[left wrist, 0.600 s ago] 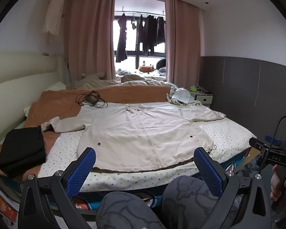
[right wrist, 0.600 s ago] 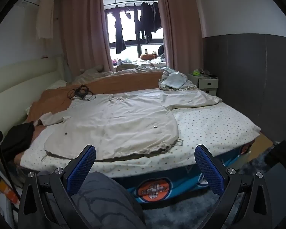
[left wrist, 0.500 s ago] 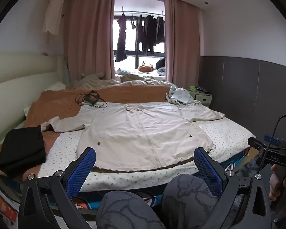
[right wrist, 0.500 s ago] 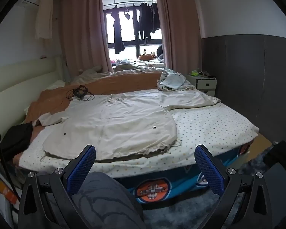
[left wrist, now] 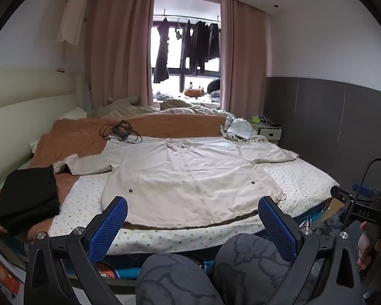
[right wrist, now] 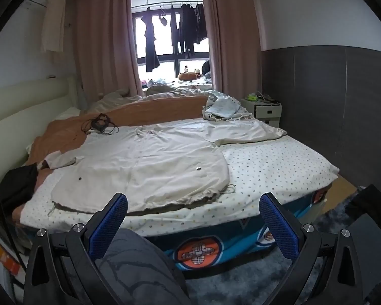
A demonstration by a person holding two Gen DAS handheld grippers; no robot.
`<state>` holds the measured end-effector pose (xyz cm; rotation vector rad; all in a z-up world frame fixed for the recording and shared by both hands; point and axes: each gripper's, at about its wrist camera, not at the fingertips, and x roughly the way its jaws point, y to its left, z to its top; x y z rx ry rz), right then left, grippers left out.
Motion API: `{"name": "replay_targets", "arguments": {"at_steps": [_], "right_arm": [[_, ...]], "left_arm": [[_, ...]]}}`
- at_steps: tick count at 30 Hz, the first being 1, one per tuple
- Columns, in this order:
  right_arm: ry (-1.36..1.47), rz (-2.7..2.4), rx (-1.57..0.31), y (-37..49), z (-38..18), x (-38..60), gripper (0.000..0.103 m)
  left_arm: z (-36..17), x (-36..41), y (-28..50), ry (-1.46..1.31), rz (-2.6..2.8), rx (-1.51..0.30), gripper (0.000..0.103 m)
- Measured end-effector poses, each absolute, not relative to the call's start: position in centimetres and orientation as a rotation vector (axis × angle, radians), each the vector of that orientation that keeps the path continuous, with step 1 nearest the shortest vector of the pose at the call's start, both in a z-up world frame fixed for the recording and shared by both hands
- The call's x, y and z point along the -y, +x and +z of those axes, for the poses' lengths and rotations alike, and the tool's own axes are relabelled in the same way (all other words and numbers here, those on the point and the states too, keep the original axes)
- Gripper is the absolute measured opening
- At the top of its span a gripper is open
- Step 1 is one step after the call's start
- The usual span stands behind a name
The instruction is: Fold large clothes
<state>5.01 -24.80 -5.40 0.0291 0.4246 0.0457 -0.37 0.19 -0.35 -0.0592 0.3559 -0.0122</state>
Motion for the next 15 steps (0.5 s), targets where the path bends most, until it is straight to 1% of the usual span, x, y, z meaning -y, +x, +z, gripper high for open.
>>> {"name": "replay_targets", "arguments": {"at_steps": [15], "right_arm": [[-0.001, 0.021, -0.403, 4.46, -5.47, 24.52, 0.103]], "left_arm": [[-0.89, -0.34, 0.19, -0.076, -0.009, -0.341, 0.103]]}}
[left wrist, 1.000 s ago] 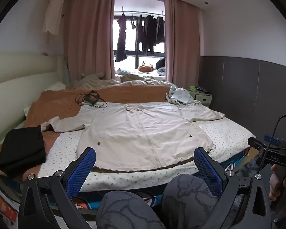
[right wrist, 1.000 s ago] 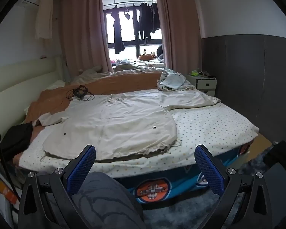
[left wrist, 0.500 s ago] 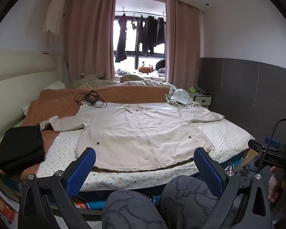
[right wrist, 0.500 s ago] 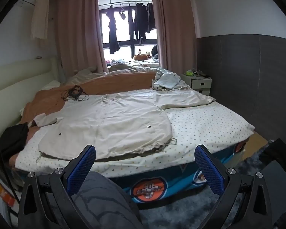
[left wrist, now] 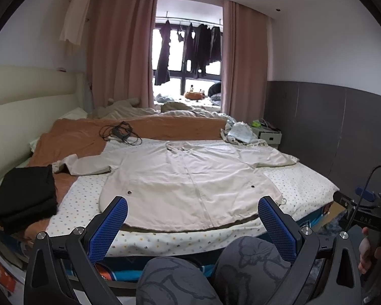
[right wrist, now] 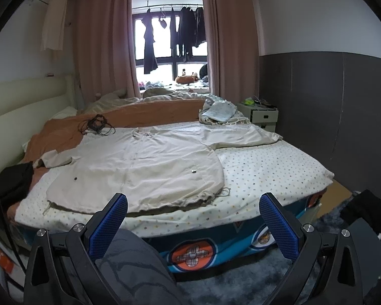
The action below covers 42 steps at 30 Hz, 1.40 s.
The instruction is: Fold large clothes
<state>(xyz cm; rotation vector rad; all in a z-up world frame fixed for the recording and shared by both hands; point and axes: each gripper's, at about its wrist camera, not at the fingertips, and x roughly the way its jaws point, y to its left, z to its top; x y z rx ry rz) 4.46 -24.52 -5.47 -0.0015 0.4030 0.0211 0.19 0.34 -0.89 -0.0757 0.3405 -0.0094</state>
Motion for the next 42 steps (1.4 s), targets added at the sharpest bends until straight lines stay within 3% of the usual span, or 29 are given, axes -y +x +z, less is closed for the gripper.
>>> {"name": "replay_targets", "arguments": {"at_steps": [42], "right_arm": [[-0.015, 0.062, -0.407, 4.1, -5.7, 23.0, 0.103]], "left_arm": [[-0.2, -1.9, -1.4, -0.07, -0.004, -0.345, 0.103]]}}
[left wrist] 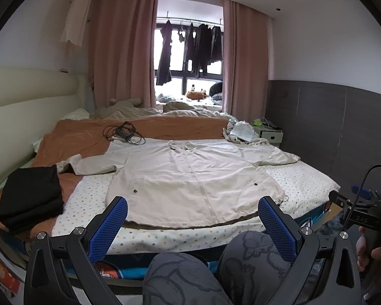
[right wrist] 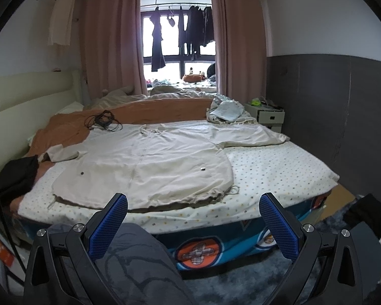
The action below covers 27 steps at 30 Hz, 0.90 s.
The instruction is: Fold large clothes
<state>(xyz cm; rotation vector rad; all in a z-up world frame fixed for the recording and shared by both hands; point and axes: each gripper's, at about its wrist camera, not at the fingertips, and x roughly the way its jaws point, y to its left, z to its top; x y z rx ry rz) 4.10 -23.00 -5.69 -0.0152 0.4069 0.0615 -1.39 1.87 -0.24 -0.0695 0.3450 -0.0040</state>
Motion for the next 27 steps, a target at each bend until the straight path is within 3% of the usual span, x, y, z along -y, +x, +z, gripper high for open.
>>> {"name": "replay_targets", "arguments": {"at_steps": [9, 27], "right_arm": [[-0.011, 0.062, -0.413, 5.1, -5.3, 22.5, 0.103], [-0.037, 0.195, -0.413, 15.5, -4.8, 16.2, 0.103]], "left_arm": [[0.7, -2.0, -0.2, -0.035, 0.006, -0.357, 0.103], [0.4, -6.5, 7.4, -0.058, 0.08, -0.42, 0.103]]}}
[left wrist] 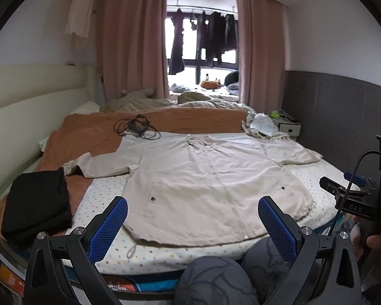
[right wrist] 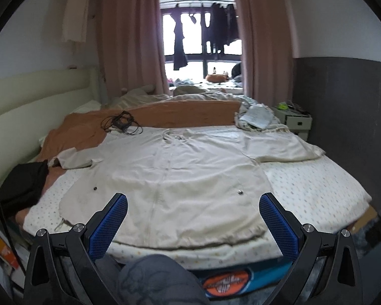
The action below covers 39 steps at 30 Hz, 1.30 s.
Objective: Fold large clothes
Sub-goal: 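Move both tools down toward the beige jacket's sleeve and body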
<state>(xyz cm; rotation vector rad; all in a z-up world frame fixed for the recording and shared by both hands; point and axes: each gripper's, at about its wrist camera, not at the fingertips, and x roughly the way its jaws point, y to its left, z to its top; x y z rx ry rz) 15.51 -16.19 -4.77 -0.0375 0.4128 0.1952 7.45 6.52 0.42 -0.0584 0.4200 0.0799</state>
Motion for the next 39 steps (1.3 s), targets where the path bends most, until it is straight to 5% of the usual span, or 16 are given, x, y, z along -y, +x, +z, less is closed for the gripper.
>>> {"name": "replay_targets", "arguments": {"at_steps": [28, 39], "right_arm": [[0.107, 0.469, -0.51, 37.6, -9.8, -2.7, 0.103], [0.084, 0.553, -0.719, 46.4, -13.9, -9.3, 0.095]], "left_arm": [[-2.8, -24.0, 23.1, -0.213, 0.365, -0.543, 0.102], [-5.9, -33.4, 30.8, -0.321, 0.446, -0.644, 0.087]]}}
